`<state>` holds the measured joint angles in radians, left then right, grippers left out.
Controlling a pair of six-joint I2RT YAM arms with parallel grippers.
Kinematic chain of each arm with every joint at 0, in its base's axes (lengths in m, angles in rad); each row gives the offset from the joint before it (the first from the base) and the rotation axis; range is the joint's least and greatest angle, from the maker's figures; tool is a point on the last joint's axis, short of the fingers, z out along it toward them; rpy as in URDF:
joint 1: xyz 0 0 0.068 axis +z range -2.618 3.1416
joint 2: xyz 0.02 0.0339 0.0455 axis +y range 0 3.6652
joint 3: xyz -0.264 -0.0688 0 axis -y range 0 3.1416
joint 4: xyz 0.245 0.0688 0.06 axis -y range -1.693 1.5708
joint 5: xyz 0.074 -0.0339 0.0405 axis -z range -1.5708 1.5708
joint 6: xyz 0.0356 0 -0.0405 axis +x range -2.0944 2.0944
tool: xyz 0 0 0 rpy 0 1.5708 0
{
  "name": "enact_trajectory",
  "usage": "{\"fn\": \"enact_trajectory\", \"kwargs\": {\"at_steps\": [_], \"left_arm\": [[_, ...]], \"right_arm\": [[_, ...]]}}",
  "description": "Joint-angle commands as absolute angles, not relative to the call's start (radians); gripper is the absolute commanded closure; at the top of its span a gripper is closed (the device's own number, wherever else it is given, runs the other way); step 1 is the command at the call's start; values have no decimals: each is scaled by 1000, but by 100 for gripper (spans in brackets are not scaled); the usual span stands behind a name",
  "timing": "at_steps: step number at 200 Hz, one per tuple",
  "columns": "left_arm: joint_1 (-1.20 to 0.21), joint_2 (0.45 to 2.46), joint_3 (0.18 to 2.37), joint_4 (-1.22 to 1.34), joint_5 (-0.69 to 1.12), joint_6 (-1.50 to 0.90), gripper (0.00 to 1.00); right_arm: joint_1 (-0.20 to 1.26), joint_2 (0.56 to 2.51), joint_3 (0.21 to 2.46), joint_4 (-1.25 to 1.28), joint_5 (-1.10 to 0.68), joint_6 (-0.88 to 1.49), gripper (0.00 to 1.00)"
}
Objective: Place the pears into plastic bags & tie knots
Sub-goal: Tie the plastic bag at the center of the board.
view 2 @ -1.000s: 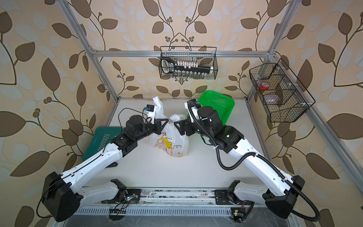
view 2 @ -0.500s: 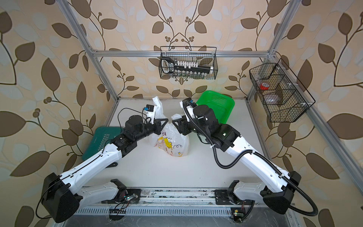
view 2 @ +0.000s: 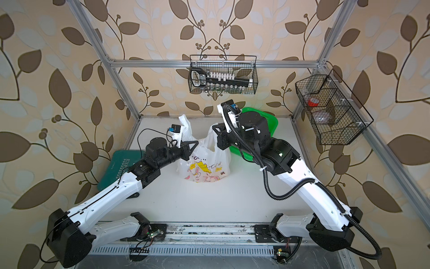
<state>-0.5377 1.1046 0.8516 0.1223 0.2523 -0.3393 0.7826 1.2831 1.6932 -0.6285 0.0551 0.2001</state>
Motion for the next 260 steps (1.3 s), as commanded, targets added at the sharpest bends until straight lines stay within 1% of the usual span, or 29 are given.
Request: {"fn": "enact_trajectory", "kwargs": {"at_steps": [1, 30, 67, 70, 80, 83, 86, 91, 97, 116, 133, 163, 178, 194, 212, 228, 260], "left_arm": [[-543, 1088, 845, 124, 300, -312, 100], [-543, 1123, 881, 76, 331, -279, 100], [-543, 1127, 915, 48, 308, -244, 100], [-542, 1126, 919, 46, 306, -242, 100], [-543, 1129, 929, 36, 303, -236, 100], [-543, 1130, 931, 33, 302, -235, 100], [-543, 1130, 934, 30, 301, -234, 100], [-542, 1133, 934, 28, 301, -232, 100], [-543, 1134, 935, 28, 303, -231, 100], [-543, 1143, 936, 28, 308, -232, 100], [-542, 1149, 936, 32, 315, -236, 100], [-542, 1154, 939, 25, 324, -225, 100], [-542, 1154, 942, 18, 328, -217, 100], [-542, 1154, 944, 17, 338, -208, 100], [-543, 1152, 943, 21, 349, -200, 100], [-543, 1149, 944, 26, 363, -198, 100], [-543, 1147, 936, 44, 387, -201, 100]], "right_arm": [[778, 1331, 1671, -685, 26, 142, 100], [778, 1329, 1600, -656, -12, 91, 100], [774, 1315, 1576, -642, 47, 81, 100], [772, 1309, 1572, -636, 50, 81, 90], [761, 1279, 1549, -618, 36, 67, 48], [760, 1267, 1542, -611, 35, 65, 39], [758, 1255, 1533, -607, 32, 63, 32], [756, 1227, 1513, -594, 24, 62, 24], [751, 1186, 1478, -570, 11, 62, 17], [734, 1044, 1330, -499, -23, 81, 4], [727, 915, 1184, -436, -30, 123, 0], [722, 701, 932, -367, 24, 199, 0], [711, 644, 851, -345, 29, 221, 0], [698, 639, 788, -300, -9, 224, 0], [694, 678, 746, -234, -45, 210, 0], [629, 716, 702, -146, -87, 200, 0], [451, 784, 623, 88, -305, 255, 0]]}}
